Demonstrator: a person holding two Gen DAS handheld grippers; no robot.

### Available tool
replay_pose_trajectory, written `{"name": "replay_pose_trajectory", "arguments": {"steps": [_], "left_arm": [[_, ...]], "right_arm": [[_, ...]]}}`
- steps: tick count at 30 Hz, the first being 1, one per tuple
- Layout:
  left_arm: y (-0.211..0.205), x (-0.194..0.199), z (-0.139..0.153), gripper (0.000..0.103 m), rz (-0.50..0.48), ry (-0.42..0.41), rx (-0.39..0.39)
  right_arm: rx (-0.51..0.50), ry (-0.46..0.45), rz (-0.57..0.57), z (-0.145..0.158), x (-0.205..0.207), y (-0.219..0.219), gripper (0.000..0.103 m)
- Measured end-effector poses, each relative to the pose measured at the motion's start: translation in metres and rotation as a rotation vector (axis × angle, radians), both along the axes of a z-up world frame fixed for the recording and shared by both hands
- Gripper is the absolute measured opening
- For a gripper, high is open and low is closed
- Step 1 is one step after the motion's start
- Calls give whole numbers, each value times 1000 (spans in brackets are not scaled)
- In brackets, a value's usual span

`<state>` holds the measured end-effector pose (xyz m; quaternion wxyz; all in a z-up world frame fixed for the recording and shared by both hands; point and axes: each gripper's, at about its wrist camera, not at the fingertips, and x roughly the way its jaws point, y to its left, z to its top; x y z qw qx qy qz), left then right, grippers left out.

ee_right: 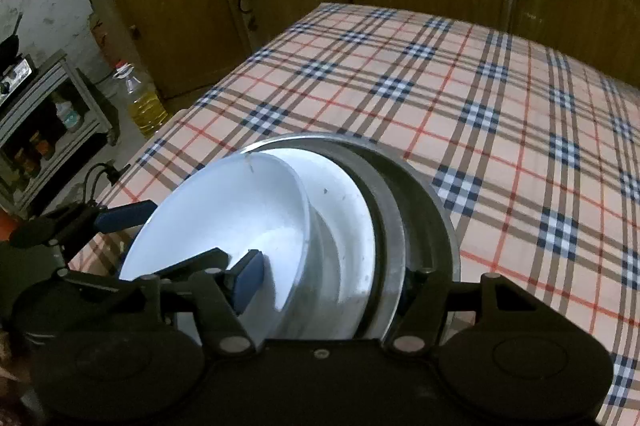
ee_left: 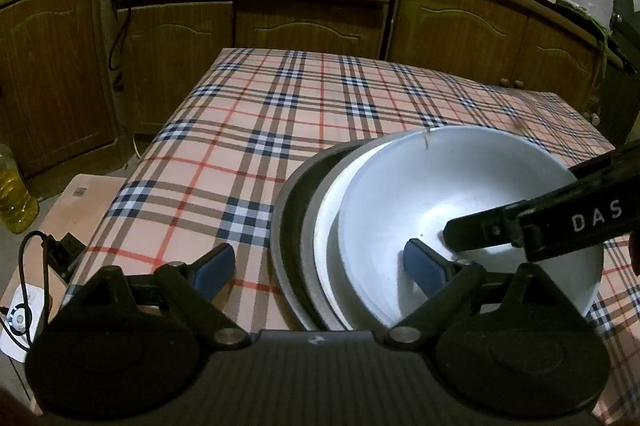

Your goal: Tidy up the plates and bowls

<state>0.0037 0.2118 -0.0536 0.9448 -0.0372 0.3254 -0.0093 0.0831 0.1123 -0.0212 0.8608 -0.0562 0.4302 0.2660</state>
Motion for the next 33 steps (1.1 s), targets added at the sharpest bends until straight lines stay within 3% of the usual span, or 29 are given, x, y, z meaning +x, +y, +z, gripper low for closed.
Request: {"name": "replay_pose_trajectory", "arguments": {"steps": [8, 12, 13, 23, 33], "left_arm": [[3, 1, -2, 101, 19, 4, -8], [3, 0, -2, 101, 21, 4, -6], [3, 1, -3, 101, 25, 8, 2], [2, 1, -4, 102, 26, 1, 5], [-3, 2, -3, 102, 29, -37, 33]], "right_arm": [[-31, 31, 24, 3, 3, 4, 74], [-27, 92, 28, 4, 13, 2, 75], [-31, 94, 23, 4, 14, 1, 81], [-115, -42, 0, 23, 11, -2, 81], [-36, -144, -76, 36, -30, -29, 81]]}}
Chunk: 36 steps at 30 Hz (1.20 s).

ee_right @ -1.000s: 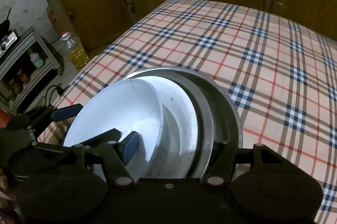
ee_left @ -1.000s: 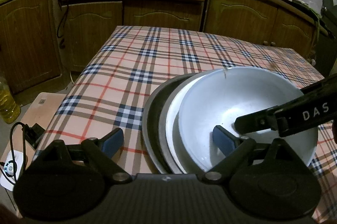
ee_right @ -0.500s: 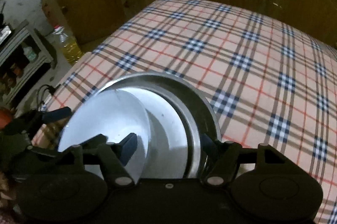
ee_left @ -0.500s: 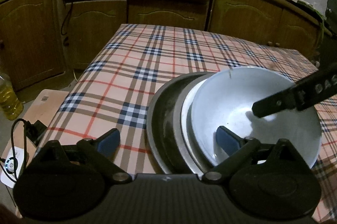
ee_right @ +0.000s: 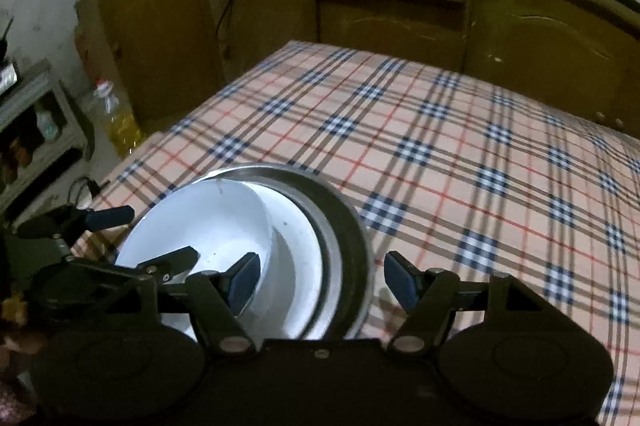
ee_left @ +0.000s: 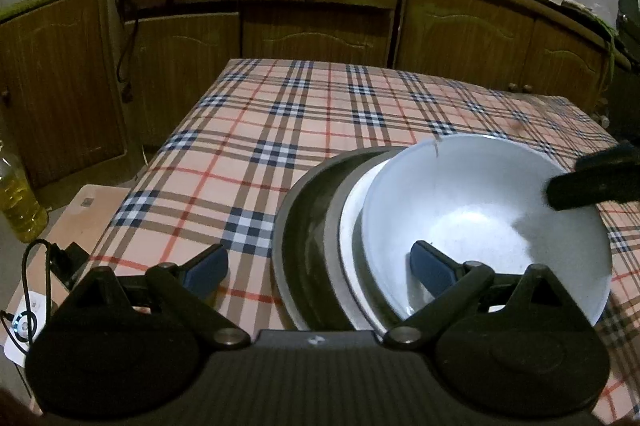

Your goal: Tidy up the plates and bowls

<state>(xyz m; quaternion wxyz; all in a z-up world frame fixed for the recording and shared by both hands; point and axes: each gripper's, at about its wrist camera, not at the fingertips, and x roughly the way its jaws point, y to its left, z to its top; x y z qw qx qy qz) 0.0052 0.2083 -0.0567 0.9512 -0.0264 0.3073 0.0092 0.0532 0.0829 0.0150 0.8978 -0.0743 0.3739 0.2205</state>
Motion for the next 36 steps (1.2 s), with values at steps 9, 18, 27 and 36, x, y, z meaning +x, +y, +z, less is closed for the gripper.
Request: {"name": "replay_pose_trajectory", "arguments": {"steps": [9, 18, 27, 36], "left_arm": [[1, -15, 17, 97, 44, -86, -39], [-24, -66, 42, 103, 54, -62, -99], [-45, -87, 38, 103, 116, 38, -117], [-64, -91, 30, 103, 148, 115, -79]], "right_arm": [[83, -108, -38, 10, -61, -34, 81], [83, -156, 9, 2, -97, -40, 81], [79, -157, 67, -10, -126, -34, 81], [105, -153, 49, -10, -135, -42, 82]]}}
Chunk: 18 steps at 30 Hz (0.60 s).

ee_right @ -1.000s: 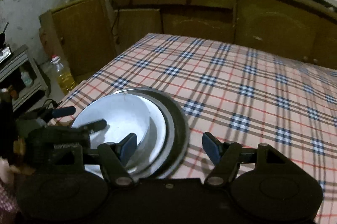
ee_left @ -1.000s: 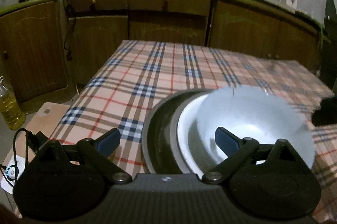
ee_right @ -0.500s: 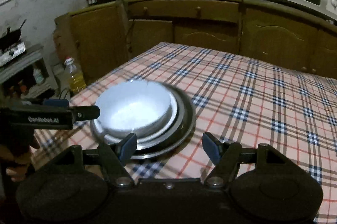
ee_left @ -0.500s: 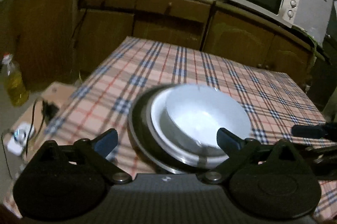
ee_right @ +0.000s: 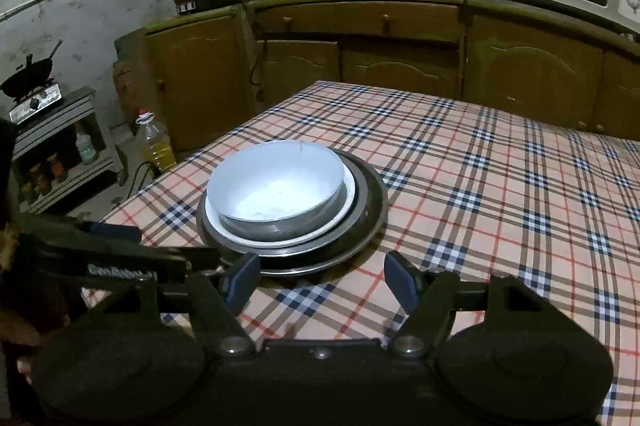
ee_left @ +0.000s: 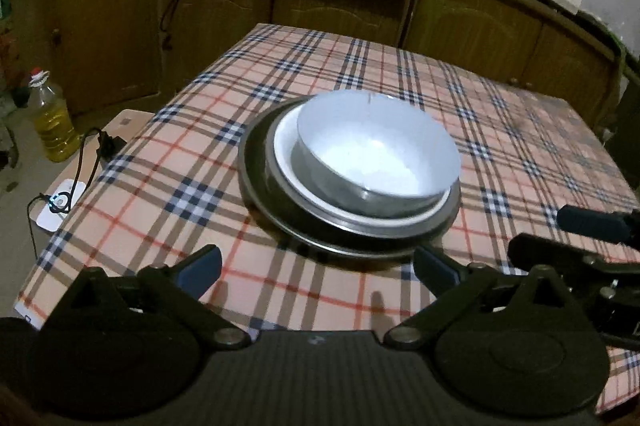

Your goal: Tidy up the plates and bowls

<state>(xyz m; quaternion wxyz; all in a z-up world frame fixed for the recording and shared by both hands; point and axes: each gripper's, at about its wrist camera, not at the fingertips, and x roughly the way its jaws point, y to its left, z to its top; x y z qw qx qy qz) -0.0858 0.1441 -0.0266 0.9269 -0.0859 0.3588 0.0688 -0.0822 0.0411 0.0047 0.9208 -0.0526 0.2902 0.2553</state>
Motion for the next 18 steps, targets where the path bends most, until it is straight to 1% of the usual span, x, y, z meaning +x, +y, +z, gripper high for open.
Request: {"name": "replay_pose_trajectory", "arguments": {"steps": [5, 8, 13, 18], "left_arm": [[-11, -3, -1, 103, -19, 3, 42], [-16, -4, -2, 103, -32, 5, 48], [-18, -3, -5, 103, -28, 20, 44], [-20, -4, -5, 103, -22, 25, 58]], "right_arm": [[1, 8, -1, -2, -2, -2, 82], [4, 16, -2, -3, -2, -2, 82], [8, 21, -13, -6, -2, -4, 82], [8, 31, -14, -8, -1, -4, 82]]}}
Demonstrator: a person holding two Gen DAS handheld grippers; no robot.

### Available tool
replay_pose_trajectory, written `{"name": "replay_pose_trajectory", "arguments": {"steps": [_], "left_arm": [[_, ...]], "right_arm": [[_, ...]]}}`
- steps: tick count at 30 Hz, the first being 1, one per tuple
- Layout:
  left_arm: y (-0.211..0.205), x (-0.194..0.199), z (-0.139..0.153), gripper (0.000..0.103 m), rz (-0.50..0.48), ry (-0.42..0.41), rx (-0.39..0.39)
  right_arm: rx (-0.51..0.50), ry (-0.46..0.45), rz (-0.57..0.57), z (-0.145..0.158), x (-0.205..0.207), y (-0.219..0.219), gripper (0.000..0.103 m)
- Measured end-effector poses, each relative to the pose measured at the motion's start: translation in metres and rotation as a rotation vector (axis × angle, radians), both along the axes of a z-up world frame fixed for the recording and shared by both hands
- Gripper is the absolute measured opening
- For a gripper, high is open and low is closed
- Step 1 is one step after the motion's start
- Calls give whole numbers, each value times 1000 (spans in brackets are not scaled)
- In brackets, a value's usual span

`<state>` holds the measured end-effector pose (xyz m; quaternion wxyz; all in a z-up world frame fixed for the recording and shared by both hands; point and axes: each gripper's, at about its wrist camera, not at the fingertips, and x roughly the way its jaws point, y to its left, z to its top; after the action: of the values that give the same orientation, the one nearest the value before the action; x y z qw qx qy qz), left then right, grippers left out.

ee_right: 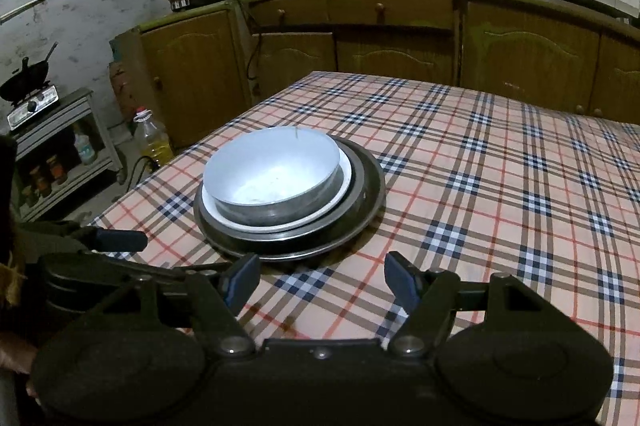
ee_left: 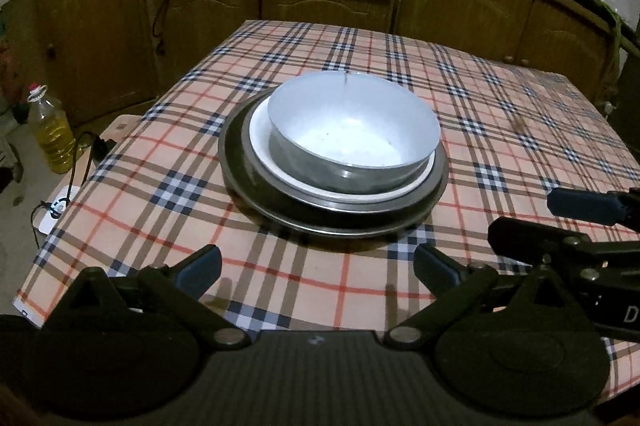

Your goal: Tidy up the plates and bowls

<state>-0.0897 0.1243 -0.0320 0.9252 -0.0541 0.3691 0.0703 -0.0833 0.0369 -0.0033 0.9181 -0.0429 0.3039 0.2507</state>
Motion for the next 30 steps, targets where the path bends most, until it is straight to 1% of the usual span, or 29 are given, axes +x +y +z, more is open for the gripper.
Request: {"name": "replay_pose_trajectory", "arguments": {"steps": [30], "left_arm": [[0, 2, -4, 103, 18, 16, 2]], "right_arm": [[12, 27, -2, -9, 2, 0, 82]]}}
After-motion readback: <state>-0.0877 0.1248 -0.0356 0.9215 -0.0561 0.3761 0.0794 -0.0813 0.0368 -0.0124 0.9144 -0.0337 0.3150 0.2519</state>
